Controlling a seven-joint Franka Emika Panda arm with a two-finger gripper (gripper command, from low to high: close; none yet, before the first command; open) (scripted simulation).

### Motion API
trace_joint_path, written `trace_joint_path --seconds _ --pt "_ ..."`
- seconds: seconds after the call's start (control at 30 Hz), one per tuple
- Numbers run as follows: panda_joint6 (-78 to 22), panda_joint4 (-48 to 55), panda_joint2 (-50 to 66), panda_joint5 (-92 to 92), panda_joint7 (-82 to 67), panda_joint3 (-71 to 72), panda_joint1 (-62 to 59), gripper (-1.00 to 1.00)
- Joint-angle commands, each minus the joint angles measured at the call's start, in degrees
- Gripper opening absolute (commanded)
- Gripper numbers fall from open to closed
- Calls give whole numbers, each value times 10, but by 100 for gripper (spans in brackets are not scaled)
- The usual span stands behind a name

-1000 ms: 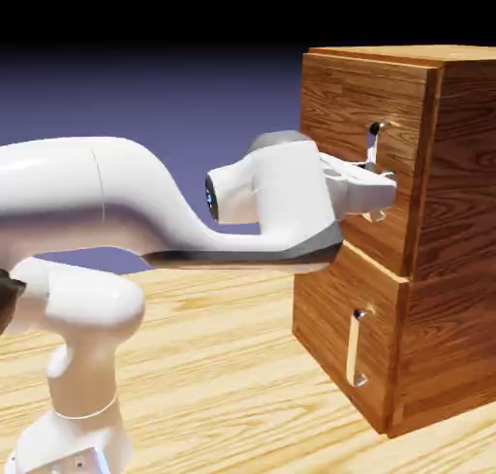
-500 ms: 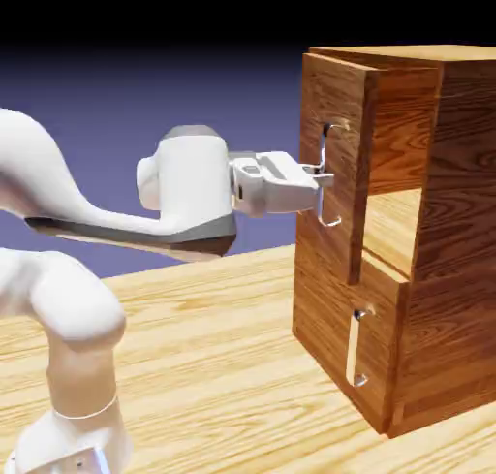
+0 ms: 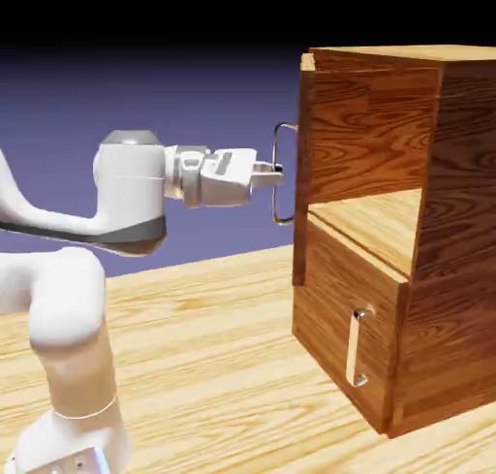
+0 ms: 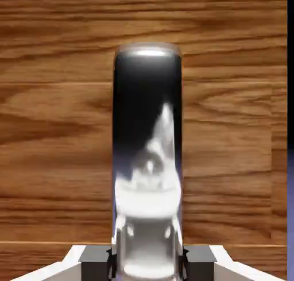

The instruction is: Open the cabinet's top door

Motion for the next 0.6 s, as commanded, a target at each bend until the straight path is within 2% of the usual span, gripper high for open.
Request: trace_joint_path --seconds 0.0,0.23,0.57 --pt "-4 -7 -11 26 -16 10 -3 -100" --pt "-75 -47 -84 200 -127 78 21 -100" --pt "-291 -50 -140 439 -204 258 124 -100"
